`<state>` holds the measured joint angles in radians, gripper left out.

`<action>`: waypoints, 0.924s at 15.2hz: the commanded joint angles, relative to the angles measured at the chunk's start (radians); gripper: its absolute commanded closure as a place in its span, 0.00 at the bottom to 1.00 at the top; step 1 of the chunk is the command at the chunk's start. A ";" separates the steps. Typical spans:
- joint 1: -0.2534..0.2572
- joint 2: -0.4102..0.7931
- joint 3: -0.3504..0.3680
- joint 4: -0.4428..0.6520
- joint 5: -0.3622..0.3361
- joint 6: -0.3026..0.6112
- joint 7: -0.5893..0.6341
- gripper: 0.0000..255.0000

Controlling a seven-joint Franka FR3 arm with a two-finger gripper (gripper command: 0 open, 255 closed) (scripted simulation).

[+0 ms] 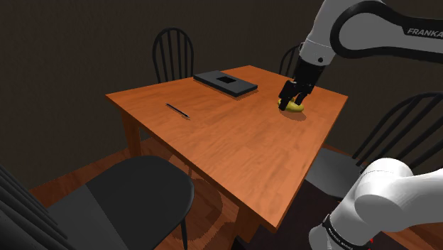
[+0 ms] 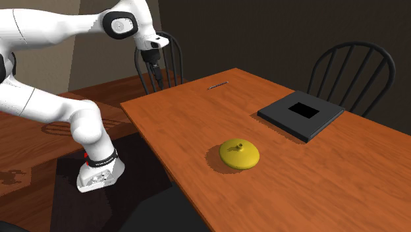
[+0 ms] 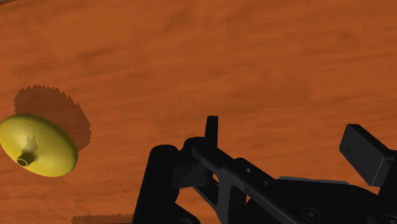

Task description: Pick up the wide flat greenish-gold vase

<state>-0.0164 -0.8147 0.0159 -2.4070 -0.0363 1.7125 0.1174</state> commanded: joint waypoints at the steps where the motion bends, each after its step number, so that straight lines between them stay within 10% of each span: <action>1: 0.000 0.000 0.000 0.000 0.000 0.000 0.000 0.00; 14: -0.065 0.273 -0.282 0.137 -0.106 0.138 -0.317 0.00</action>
<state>-0.0783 -0.5733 -0.2421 -2.2944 -0.1385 1.8421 -0.1703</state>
